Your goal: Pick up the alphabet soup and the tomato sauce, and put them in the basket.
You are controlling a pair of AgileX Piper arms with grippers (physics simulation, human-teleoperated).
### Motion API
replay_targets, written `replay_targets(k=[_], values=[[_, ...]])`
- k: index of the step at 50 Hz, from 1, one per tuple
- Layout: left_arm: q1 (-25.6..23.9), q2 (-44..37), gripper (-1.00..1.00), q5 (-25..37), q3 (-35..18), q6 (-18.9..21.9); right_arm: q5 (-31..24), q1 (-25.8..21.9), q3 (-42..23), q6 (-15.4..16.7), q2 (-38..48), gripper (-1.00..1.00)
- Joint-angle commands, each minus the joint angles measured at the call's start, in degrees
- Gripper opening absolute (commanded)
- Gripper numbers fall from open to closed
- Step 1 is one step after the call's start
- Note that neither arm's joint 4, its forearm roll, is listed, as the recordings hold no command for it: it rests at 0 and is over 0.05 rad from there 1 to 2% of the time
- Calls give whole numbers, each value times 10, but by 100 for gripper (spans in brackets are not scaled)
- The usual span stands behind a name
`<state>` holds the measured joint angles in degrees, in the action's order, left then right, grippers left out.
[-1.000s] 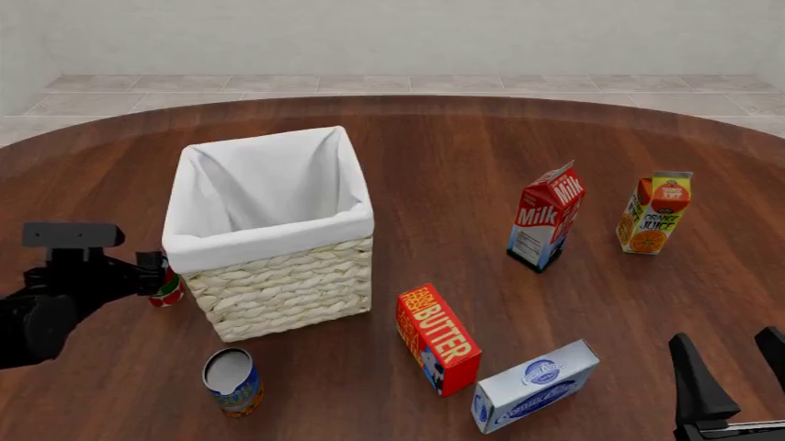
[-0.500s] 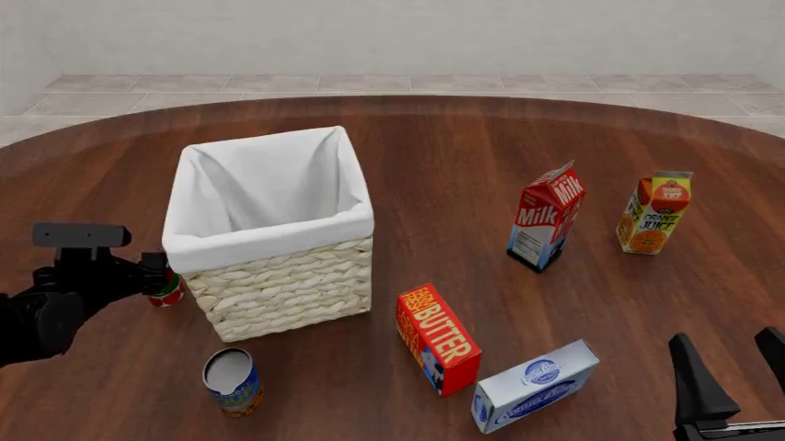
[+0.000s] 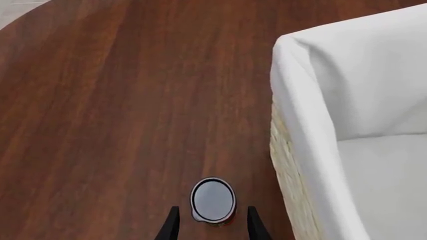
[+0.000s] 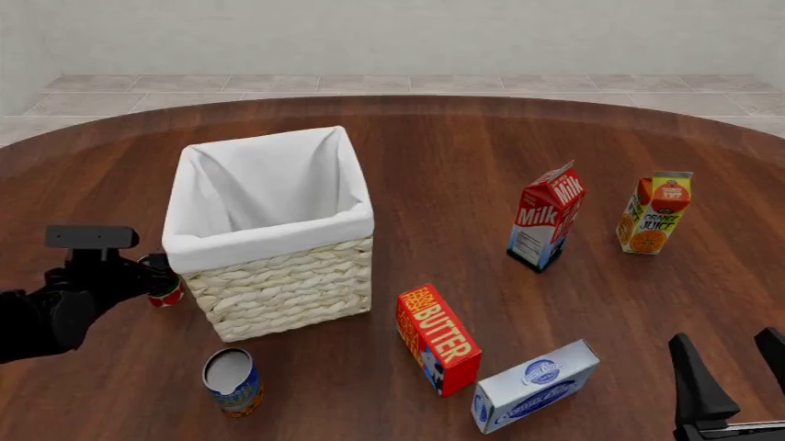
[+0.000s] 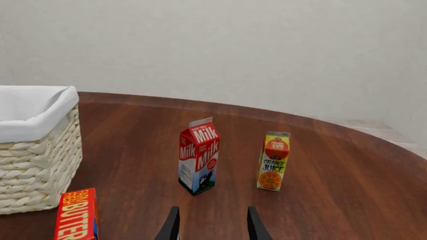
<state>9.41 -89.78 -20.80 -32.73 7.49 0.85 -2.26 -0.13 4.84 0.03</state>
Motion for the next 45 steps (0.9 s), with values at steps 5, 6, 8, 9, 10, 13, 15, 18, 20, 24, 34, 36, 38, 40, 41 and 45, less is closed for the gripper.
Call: replay_targets(k=[5, 6, 8, 9, 10, 13, 15, 18, 20, 24, 34, 36, 38, 40, 41, 45], values=[[1, -17, 100, -9, -7, -2, 0, 0, 0, 0, 0, 100], [0, -19, 100, -10, -8, -1, 0, 0, 0, 0, 0, 100], [0, -21, 100, -11, -9, -2, 0, 0, 0, 0, 0, 100], [-1, -23, 100, -12, -9, -2, 0, 0, 0, 0, 0, 100], [-1, -24, 100, -13, -10, -3, 0, 0, 0, 0, 0, 100], [-1, -30, 100, -15, -12, -3, 0, 0, 0, 0, 0, 100], [-1, -34, 100, -17, -13, -3, 0, 0, 0, 0, 0, 100], [-2, -39, 100, -19, -16, -3, 0, 0, 0, 2, 0, 100], [-2, -44, 100, -20, -18, -2, 0, 0, 0, 1, 0, 100], [-3, -51, 100, -22, -20, -2, 0, 0, 0, 1, 0, 100], [0, -67, 100, -27, -27, 0, 0, 0, 0, 2, 0, 100], [1, -72, 100, -29, -29, 0, 0, 0, 0, 2, 0, 100], [1, -78, 100, -30, -31, 0, 0, 0, 0, 2, 0, 100], [1, -83, 100, -31, -33, -1, 0, 0, 0, 2, 0, 100], [2, -85, 100, -31, -34, 0, 0, 0, 0, 2, 0, 100], [3, -90, 100, -32, -36, 0, 0, 0, 0, 2, 0, 100]])
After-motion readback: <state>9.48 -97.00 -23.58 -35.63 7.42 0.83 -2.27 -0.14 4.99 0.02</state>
